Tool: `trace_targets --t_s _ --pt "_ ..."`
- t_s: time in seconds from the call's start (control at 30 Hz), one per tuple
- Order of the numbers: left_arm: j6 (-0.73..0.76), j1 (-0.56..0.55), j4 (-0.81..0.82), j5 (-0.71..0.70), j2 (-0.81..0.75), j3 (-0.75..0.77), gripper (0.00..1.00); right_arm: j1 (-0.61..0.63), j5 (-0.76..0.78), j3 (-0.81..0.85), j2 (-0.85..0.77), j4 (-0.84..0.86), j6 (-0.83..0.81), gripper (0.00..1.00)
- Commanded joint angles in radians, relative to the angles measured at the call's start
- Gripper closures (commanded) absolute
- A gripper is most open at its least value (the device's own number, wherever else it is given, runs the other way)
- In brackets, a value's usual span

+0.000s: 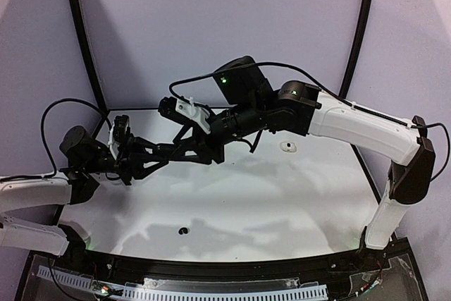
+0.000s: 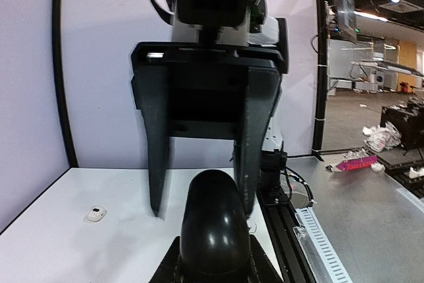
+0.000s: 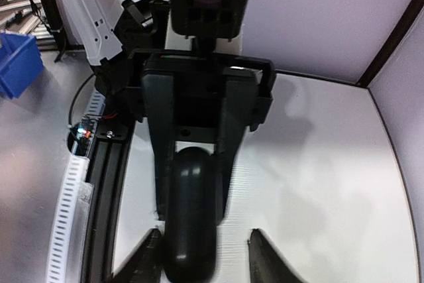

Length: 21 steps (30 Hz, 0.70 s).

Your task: Insert the wireless bluetooth earbuds into the charging case

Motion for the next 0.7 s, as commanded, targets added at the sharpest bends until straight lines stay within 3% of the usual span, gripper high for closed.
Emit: trace_targets --t_s 0.0,0.27,0.67 --pt "0.042 -0.003 0.007 0.075 -0.004 0.01 0.99 -0.008 0.029 -0.003 -0.012 0.055 0.025 0.53" --pt "0.115 -0.003 -0.044 0.153 -0.004 0.025 0.99 -0.035 0.069 -0.018 -0.04 0.076 0.067 0.51" --pt "0.165 -0.003 -0.155 0.163 -0.004 0.04 0.99 -0.054 0.087 -0.032 -0.082 0.116 0.094 0.51"
